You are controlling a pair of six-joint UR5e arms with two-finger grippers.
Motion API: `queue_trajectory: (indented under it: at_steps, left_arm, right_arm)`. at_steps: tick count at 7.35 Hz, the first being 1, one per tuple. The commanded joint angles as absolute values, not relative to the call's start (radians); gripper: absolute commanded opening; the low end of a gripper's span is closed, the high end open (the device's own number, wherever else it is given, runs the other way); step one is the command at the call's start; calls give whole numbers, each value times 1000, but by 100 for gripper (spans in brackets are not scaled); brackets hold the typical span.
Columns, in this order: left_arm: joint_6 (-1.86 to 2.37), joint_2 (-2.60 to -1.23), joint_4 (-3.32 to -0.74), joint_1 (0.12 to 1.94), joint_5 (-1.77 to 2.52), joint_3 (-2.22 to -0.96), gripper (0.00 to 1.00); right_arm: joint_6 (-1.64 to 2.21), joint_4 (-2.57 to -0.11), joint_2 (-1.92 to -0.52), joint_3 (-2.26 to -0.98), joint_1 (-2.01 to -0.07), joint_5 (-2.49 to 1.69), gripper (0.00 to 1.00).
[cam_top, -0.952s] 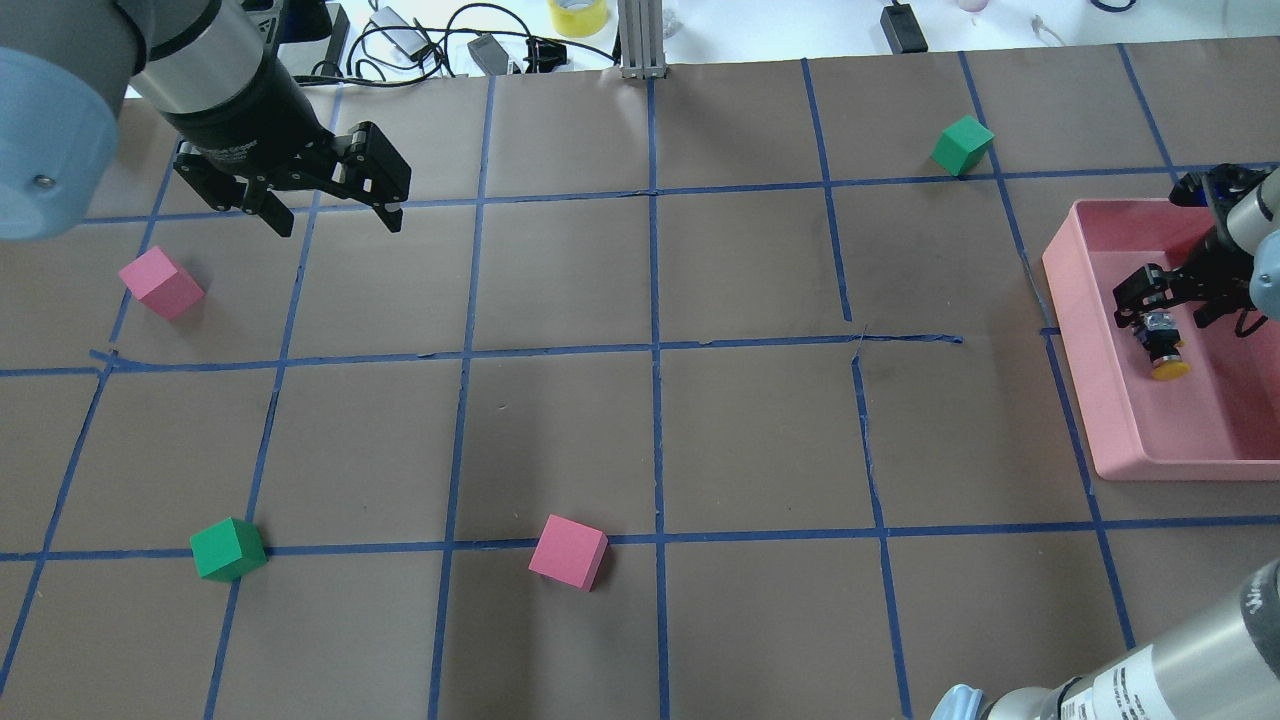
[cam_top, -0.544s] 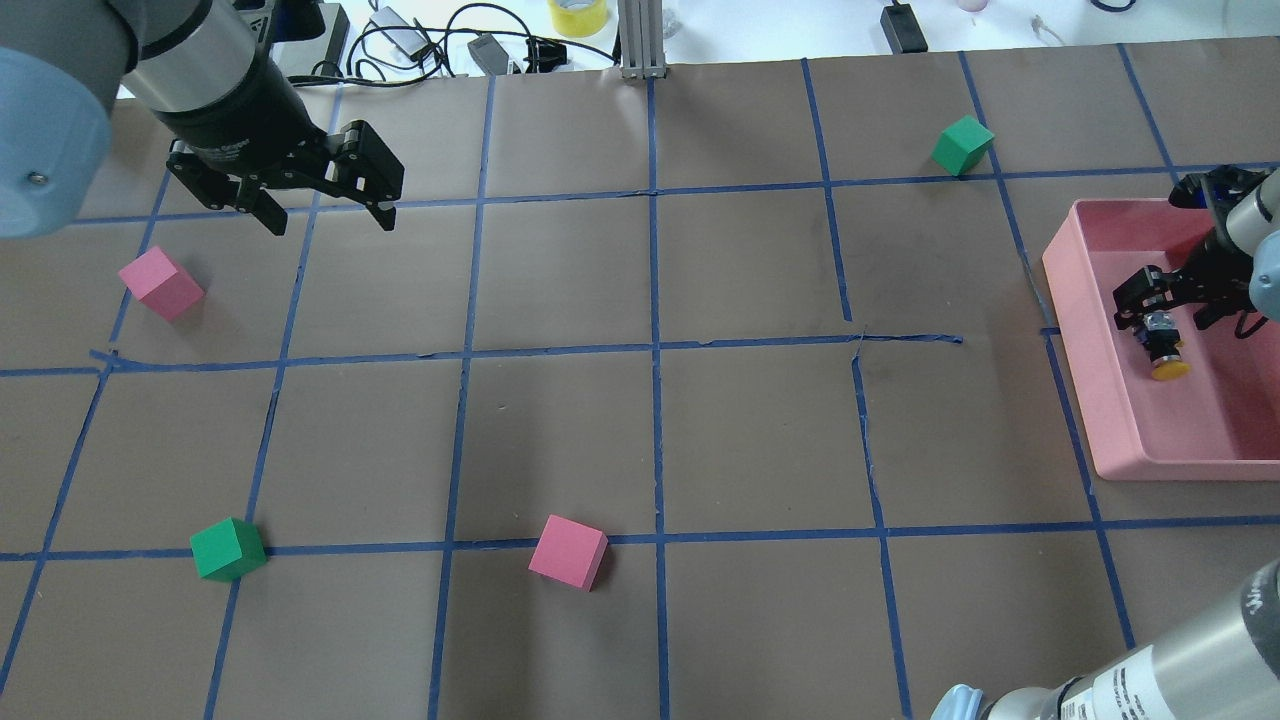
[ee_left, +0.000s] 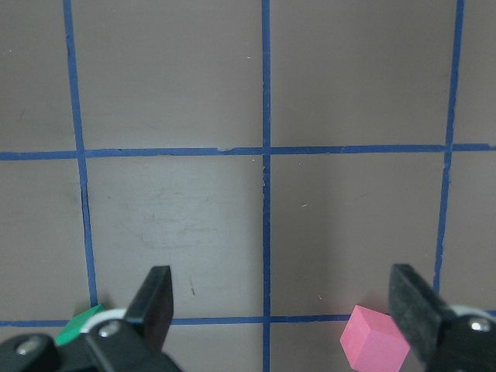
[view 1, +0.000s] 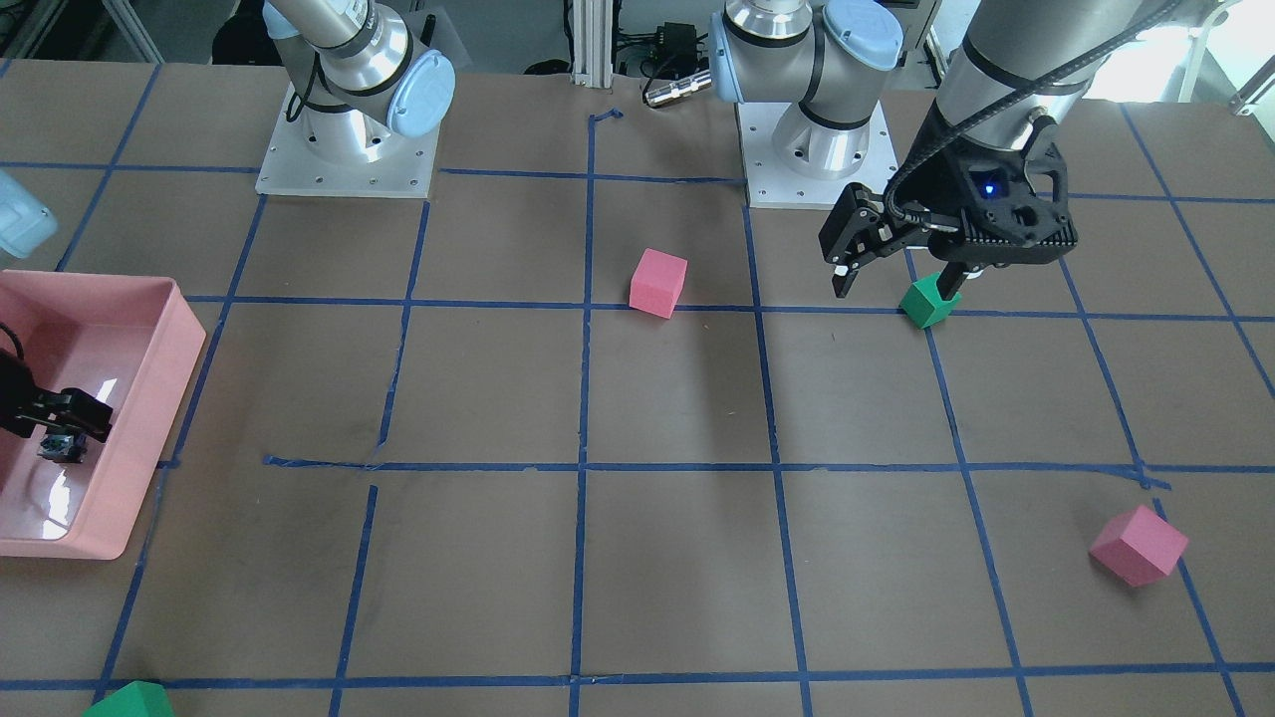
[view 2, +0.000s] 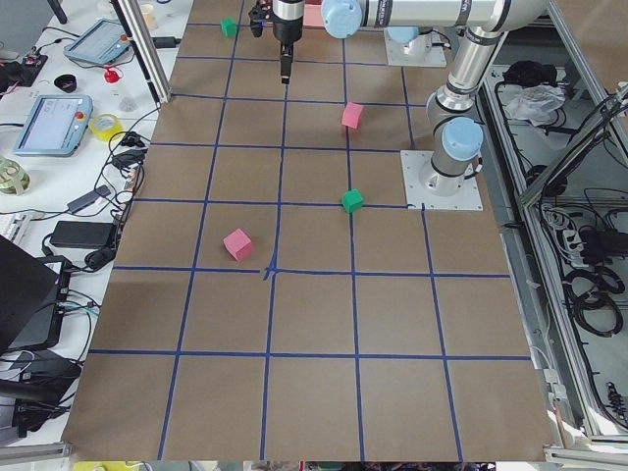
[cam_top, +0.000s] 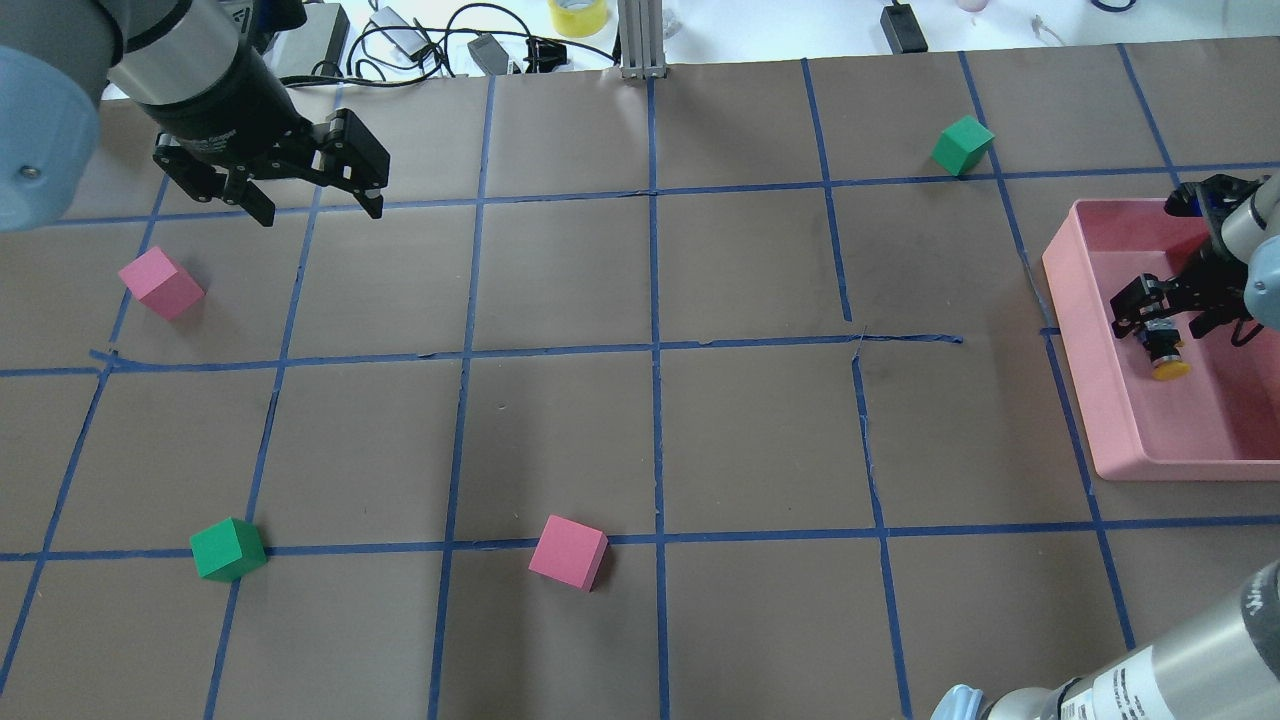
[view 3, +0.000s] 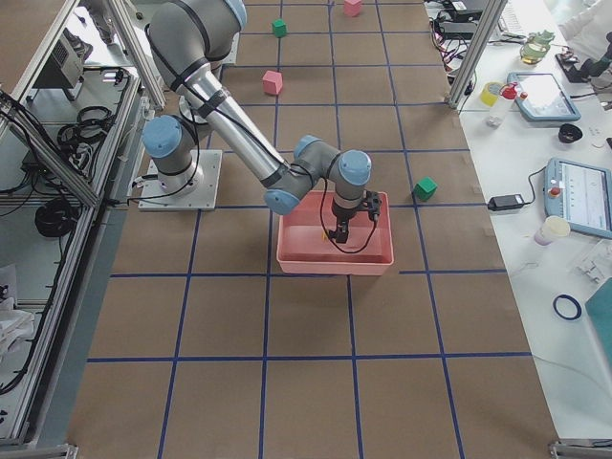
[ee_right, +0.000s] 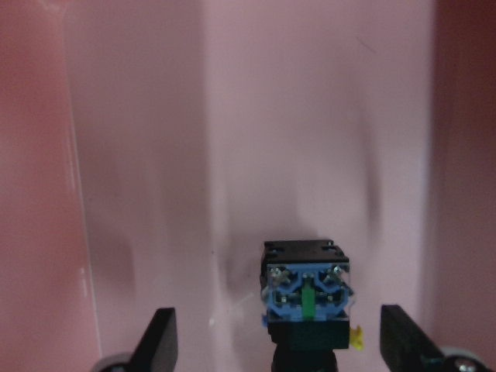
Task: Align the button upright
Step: 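Lift the switch out of the bin and carry it to the table center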
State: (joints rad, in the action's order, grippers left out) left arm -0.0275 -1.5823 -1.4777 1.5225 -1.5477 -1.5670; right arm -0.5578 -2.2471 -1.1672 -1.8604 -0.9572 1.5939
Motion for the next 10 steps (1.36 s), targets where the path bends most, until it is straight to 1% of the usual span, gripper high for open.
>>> queue_trajectory:
  at_steps: [1,2,3,5,6,7,8,10]
  left_arm:
    - [-28,-1583,-1476,1520,-1549,-1569,100]
    - [-26,-1583,-1476,1520,-1549,-1568,100]
    - [-25,-1580,-1476,1522,-1549,-1565,100]
    - [-26,-1572,-1477,1522,-1552,-1565,100]
    - [-26,-1569,-1477,1522,-1551,-1566,100]
    - [-26,-1569,-1479,1522,-1552,-1565,100]
    - [-26,-1569,-1477,1522,-1552,-1565,100]
    - [-26,-1569,-1477,1522,-1552,-1565,100]
  right_arm:
    - [-560,-2247,-1169,-1855,-957,1597,52]
    - [-578,-2246,-1172,-1855,-957,1597,25]
    - [-581,-2237,-1177,-1852,-957,1597,0]
    - [-600,-2234,-1202,-1844,-957,1615,0]
    - [-604,-2218,-1245,-1826,-957,1606,0]
    - [-607,-2127,-1288,-1784,-966,1597,0]
    - [-607,-2005,-1311,-1707,-986,1588,0]
    - [-603,-1858,-1330,-1521,-1105,1591,0]
